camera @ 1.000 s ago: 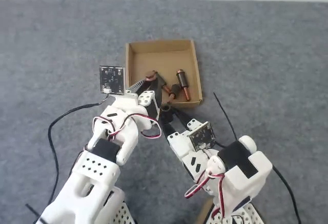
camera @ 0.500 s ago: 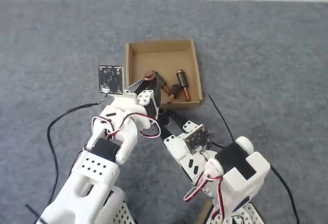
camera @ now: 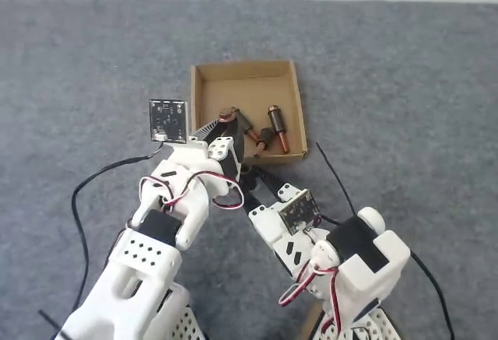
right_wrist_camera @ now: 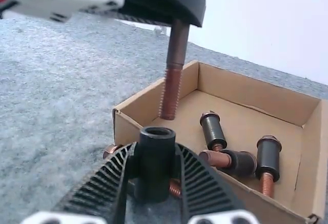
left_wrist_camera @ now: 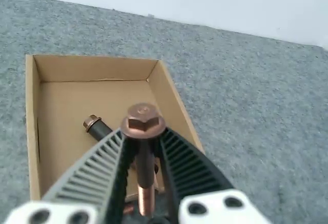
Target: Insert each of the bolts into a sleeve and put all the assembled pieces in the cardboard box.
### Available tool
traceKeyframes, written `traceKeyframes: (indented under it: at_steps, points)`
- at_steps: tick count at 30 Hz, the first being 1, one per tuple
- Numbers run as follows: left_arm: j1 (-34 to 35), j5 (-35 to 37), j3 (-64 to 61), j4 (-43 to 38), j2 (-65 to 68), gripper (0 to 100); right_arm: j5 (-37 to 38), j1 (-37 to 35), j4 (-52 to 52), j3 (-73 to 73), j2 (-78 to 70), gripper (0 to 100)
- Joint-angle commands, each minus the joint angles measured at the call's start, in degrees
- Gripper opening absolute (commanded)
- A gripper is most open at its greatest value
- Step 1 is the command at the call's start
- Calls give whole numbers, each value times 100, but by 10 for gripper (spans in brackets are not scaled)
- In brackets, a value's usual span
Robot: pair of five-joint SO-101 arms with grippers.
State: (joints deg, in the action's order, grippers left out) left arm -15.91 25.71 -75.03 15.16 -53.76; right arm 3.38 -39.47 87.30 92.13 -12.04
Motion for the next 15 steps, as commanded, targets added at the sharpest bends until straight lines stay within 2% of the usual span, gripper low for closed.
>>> traceKeyframes:
  at_steps: [1, 7, 11, 15]
  points:
    - [-18, 26, 154, -141, -211, 12, 114, -40, -57, -88, 40, 6]
    - [-79, 35, 145, -132, -211, 12, 114, -40, -57, -88, 40, 6]
    - [-325, 26, 215, 404, -211, 12, 114, -22, -48, -79, 40, 6]
    - [-325, 26, 259, 457, -211, 12, 114, -22, -48, -79, 40, 6]
